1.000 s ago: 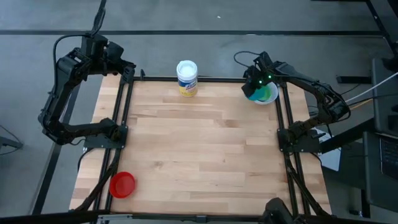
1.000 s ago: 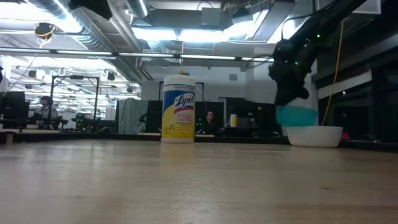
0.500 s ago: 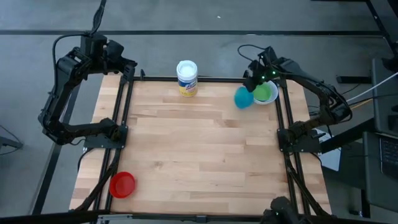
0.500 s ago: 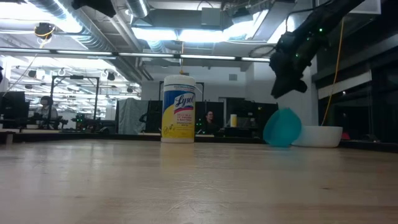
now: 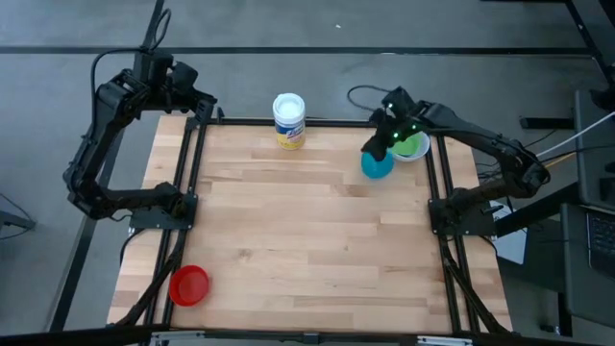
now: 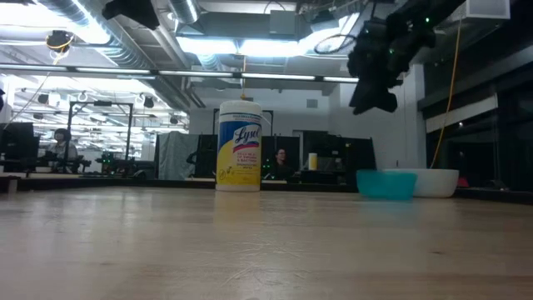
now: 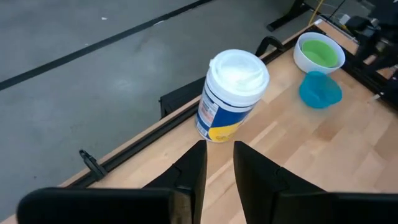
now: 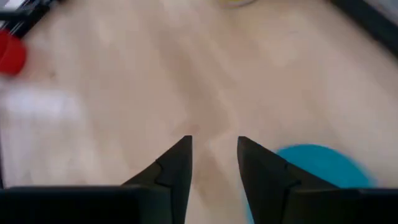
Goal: Nest bowls inside each other
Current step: Stack the light blue bowl on top of the green bowl
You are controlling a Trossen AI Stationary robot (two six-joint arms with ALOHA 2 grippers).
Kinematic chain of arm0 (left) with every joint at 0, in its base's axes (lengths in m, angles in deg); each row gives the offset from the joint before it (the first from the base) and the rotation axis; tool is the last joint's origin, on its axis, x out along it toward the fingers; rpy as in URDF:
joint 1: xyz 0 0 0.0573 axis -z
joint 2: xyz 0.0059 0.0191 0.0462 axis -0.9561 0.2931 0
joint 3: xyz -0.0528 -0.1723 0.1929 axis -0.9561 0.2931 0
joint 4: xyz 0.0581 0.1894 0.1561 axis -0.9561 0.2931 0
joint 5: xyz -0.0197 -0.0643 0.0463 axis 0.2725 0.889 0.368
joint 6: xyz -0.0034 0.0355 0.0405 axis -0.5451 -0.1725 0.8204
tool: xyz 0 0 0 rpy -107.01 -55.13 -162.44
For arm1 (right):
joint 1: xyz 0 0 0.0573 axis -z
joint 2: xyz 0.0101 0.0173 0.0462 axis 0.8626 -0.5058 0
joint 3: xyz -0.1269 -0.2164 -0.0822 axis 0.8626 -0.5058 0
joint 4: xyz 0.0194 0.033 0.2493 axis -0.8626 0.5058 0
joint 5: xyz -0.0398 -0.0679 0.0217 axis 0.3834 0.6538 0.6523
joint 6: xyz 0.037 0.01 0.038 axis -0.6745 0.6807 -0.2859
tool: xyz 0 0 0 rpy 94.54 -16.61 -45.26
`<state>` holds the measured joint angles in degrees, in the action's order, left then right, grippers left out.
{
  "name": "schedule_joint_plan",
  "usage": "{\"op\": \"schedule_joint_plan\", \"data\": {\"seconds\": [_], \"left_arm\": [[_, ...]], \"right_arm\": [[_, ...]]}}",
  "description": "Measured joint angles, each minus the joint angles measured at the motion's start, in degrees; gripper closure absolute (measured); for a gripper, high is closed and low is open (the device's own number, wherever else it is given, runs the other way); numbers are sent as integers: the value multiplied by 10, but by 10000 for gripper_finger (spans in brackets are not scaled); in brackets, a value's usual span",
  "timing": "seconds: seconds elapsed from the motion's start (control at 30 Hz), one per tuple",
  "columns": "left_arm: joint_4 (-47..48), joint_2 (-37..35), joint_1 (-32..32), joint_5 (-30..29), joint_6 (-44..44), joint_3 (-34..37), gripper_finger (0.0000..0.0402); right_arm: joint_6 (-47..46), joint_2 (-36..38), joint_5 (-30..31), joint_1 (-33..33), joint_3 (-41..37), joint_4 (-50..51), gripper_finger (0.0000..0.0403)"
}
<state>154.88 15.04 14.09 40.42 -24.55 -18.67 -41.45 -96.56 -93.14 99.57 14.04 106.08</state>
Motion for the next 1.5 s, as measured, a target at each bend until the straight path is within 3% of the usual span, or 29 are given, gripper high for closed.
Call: {"op": "schedule_joint_plan", "data": {"seconds": [0.13, 0.23, 0.5, 0.7, 1.1, 1.5], "left_arm": [[4, 0, 0, 5, 1, 0, 324], [11, 0, 0, 7, 1, 0, 324], [40, 0, 0, 10, 12, 0, 318], [57, 0, 5, 28, 18, 0, 317], [74, 0, 41, 3, 32, 0, 317], [75, 0, 42, 4, 37, 0, 317]], "right_arm": [[-20, 0, 6, -60, 0, 12, 285], [-21, -6, 43, -93, 0, 31, 285], [-24, -30, 118, -105, -20, 51, 259], [-29, -47, 120, -113, -37, 47, 260], [-84, -56, 118, -130, -88, -7, 277], [-97, -63, 132, -129, -92, -22, 277]]}}
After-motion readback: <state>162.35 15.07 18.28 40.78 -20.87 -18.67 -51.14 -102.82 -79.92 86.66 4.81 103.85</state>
